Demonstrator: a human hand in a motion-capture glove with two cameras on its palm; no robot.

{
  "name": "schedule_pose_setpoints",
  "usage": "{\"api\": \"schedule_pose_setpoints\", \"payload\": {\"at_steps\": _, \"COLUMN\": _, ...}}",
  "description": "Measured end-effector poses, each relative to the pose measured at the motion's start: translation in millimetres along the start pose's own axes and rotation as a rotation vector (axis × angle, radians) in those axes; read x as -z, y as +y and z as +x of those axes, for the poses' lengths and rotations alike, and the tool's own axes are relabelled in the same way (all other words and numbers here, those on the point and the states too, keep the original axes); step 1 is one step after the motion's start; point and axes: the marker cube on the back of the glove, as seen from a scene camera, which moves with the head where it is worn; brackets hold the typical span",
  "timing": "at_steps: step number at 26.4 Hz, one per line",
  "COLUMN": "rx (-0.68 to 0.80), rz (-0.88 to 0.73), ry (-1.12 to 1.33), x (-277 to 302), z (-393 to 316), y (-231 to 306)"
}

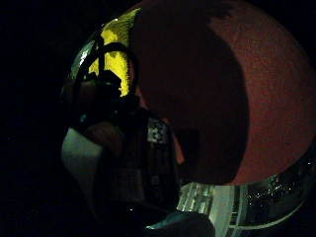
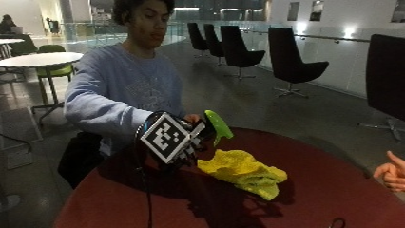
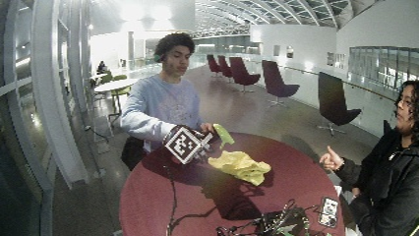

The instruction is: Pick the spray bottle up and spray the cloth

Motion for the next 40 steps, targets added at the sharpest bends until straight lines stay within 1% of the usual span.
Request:
{"api": "schedule_pose_setpoints", "payload": {"at_steps": 7, "rx": 0.004, "rz": 0.012, "ry": -0.016, "x": 2, "z": -4, "y": -2}}
{"api": "schedule_pose_setpoints", "payload": {"at_steps": 12, "rx": 0.067, "rz": 0.060, "ry": -0.058, "x": 0, "z": -12, "y": -2}}
{"api": "schedule_pose_setpoints", "payload": {"at_steps": 15, "rx": 0.165, "rz": 0.089, "ry": -0.102, "x": -5, "z": -24, "y": 1}}
{"api": "schedule_pose_setpoints", "payload": {"at_steps": 21, "rx": 0.476, "rz": 0.183, "ry": -0.201, "x": -31, "z": -69, "y": 6}}
{"api": "schedule_pose_setpoints", "payload": {"at_steps": 24, "rx": 0.618, "rz": 0.196, "ry": -0.284, "x": -62, "z": -101, "y": 2}}
{"api": "schedule_pose_setpoints", "payload": {"at_steps": 27, "rx": 0.741, "rz": 0.183, "ry": -0.314, "x": -100, "z": -132, "y": -7}}
{"api": "schedule_pose_setpoints", "payload": {"at_steps": 32, "rx": 0.829, "rz": 0.173, "ry": -0.338, "x": -145, "z": -171, "y": -29}}
{"api": "schedule_pose_setpoints", "payload": {"at_steps": 36, "rx": 0.847, "rz": 0.198, "ry": -0.343, "x": -172, "z": -192, "y": -52}}
{"api": "schedule_pose_setpoints", "payload": {"at_steps": 40, "rx": 0.857, "rz": 0.199, "ry": -0.283, "x": -195, "z": -194, "y": -69}}
